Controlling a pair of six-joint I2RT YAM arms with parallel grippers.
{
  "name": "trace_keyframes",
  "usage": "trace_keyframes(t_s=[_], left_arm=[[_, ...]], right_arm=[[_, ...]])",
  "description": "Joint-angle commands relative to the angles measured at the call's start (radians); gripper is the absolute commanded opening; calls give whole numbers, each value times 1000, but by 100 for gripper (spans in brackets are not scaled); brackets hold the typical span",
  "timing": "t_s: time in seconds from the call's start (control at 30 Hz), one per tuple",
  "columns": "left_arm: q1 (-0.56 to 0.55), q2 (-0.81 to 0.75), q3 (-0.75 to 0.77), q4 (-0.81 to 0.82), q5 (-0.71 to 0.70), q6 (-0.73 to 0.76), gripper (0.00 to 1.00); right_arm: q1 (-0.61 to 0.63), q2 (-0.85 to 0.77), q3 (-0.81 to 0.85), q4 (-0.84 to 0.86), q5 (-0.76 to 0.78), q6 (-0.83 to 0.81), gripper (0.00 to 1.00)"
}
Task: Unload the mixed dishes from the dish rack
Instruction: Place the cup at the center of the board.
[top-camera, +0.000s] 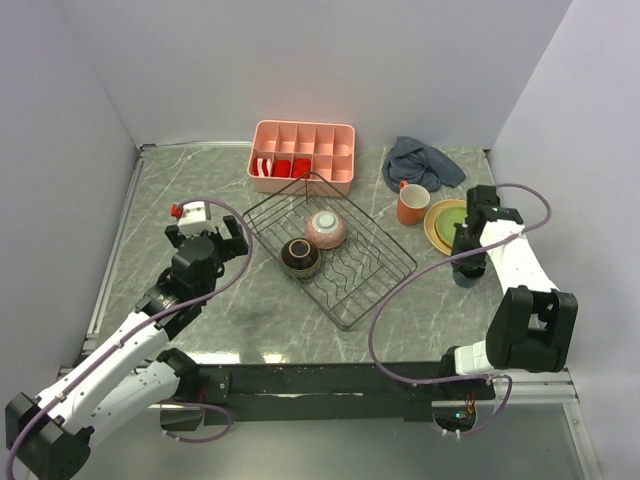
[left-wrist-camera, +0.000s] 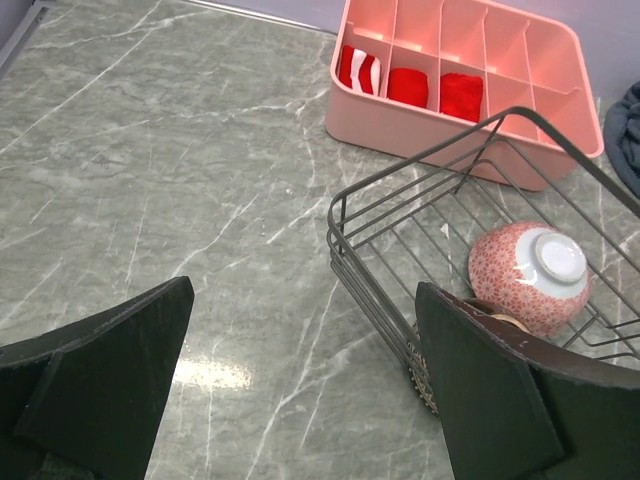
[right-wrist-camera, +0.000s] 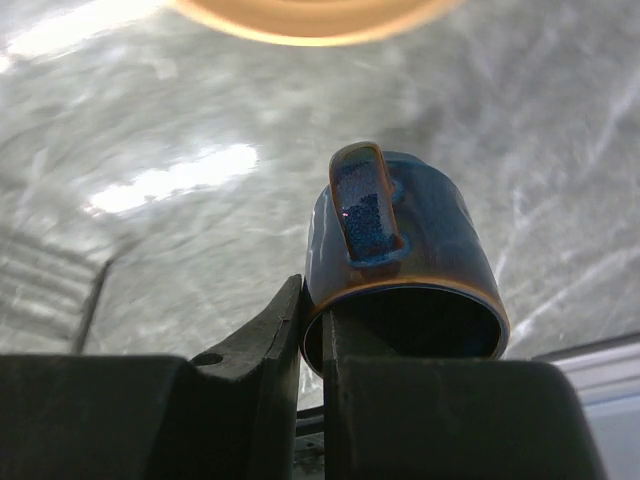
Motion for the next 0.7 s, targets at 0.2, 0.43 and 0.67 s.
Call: trace_keyframes(t_s=[0.2,0.43,0.67], left_arm=[[1,-55,27,22,-2,32,99],[1,-62,29,22,-5,44,99],[4,-54,30,21,-7,49,100]], right_arm=[[-261,63,-21,118,-62,39,1],[-306,169,22,108,-65,35,10],[-312,202,31,109,-79,38,36]])
